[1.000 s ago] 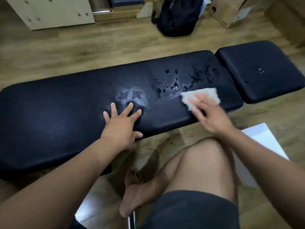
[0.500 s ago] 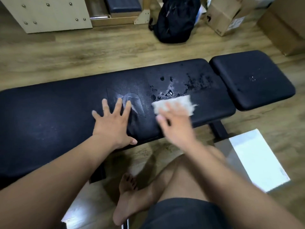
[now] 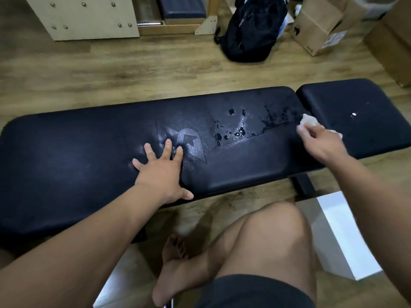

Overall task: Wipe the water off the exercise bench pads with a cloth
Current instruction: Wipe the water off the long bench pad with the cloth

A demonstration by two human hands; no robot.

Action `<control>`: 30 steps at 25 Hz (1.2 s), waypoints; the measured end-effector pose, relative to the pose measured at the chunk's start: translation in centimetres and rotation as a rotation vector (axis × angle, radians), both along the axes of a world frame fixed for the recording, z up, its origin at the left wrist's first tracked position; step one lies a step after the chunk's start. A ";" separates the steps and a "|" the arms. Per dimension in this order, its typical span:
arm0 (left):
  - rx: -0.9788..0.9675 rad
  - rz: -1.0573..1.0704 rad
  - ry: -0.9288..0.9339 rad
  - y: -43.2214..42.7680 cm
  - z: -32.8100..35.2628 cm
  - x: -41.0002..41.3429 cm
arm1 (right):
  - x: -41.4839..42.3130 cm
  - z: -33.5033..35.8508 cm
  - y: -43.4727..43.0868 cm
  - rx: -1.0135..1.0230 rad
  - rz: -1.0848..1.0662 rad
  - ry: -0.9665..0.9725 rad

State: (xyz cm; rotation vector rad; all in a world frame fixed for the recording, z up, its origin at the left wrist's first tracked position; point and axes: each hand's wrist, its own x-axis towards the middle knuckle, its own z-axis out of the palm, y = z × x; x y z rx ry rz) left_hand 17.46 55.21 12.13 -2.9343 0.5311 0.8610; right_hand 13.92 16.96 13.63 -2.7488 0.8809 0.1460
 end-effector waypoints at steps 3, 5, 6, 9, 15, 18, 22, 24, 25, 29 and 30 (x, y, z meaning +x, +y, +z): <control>-0.021 0.007 0.007 -0.1 -0.1 0.3 | -0.1 -1.8 10.0 -0.012 0.217 -0.095; -0.029 0.009 -0.004 0.2 -0.1 0.3 | -1.4 -3.1 19.1 0.019 0.442 -0.071; -0.033 0.002 -0.019 0.3 -0.2 0.1 | -2.3 -3.2 22.8 0.025 0.564 -0.064; -0.043 -0.005 -0.046 0.6 -0.3 -0.1 | -2.9 -2.8 23.3 0.039 0.722 -0.090; -0.053 0.018 -0.002 0.3 -0.2 0.1 | 0.2 -3.4 0.2 -0.114 0.198 -0.031; -0.065 0.029 0.008 0.1 -0.2 0.2 | 1.2 -2.1 0.0 -0.054 -0.041 -0.029; -0.079 0.037 0.003 0.1 -0.5 0.3 | 0.8 -3.7 14.5 -0.063 0.244 -0.064; -0.099 0.041 -0.014 0.3 -0.7 0.2 | -0.9 -3.6 23.3 -0.011 0.506 -0.063; -0.109 0.038 -0.025 0.5 -0.7 0.1 | -1.4 -3.2 25.8 0.023 0.607 -0.070; -0.117 0.054 0.008 0.5 -0.3 0.0 | 0.8 -3.0 16.8 -0.075 0.585 -0.034; -0.124 0.061 0.012 0.5 -0.2 0.0 | 1.5 -2.9 11.9 -0.110 0.448 -0.009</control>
